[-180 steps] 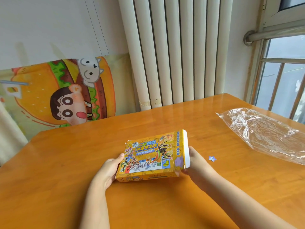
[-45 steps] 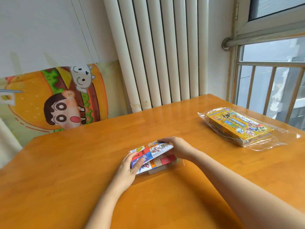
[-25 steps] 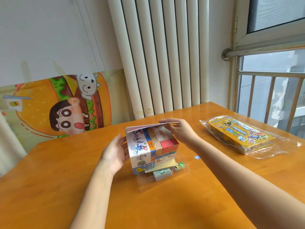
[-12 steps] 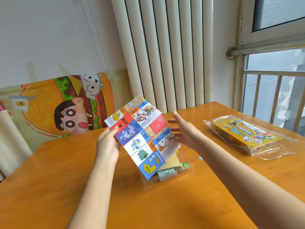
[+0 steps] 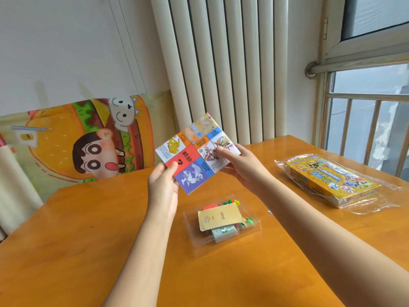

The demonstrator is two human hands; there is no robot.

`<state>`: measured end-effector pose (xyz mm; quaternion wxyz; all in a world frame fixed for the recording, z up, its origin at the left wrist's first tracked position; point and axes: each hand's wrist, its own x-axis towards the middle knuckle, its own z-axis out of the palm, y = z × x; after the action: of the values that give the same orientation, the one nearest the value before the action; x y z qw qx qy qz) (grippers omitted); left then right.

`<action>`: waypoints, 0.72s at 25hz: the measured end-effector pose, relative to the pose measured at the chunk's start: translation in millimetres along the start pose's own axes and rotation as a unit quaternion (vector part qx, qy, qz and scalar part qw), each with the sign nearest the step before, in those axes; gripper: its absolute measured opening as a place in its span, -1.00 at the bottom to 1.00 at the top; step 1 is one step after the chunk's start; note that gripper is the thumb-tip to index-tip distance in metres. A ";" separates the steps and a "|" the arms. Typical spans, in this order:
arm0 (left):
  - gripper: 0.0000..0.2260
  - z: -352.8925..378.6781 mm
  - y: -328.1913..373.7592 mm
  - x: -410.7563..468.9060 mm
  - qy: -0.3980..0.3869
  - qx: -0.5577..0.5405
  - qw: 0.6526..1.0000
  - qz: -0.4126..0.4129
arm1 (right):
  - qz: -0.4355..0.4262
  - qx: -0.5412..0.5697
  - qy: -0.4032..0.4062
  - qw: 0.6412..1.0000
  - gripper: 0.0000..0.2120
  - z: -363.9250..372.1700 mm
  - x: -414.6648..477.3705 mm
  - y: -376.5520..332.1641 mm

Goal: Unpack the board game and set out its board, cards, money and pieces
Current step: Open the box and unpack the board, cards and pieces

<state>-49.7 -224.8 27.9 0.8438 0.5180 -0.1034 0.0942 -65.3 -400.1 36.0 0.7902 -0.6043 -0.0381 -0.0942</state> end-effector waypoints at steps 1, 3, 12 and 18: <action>-0.87 -2.6 -5.5 0.6 0.012 0.042 0.999 -0.001 | -0.008 0.026 0.016 0.999 -0.73 -0.9 0.8 1.4; -0.85 -9.8 -14.7 1.6 0.051 0.096 0.994 -0.017 | -0.002 0.052 0.039 0.998 -0.65 -3.9 1.9 6.9; -0.93 -33.2 -30.3 -7.5 0.088 0.027 0.984 -0.153 | 0.046 -0.193 0.000 0.980 -0.78 -27.7 0.8 49.9; -0.88 -54.6 -34.2 -16.7 0.132 0.055 0.975 -0.173 | -0.059 -0.346 -0.035 0.936 -0.53 -28.8 -12.2 70.8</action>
<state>-52.5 -192.1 -30.0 0.8235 0.5571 0.1052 0.0200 -65.1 -408.8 -40.9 0.5234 -0.8400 -0.0661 -0.1266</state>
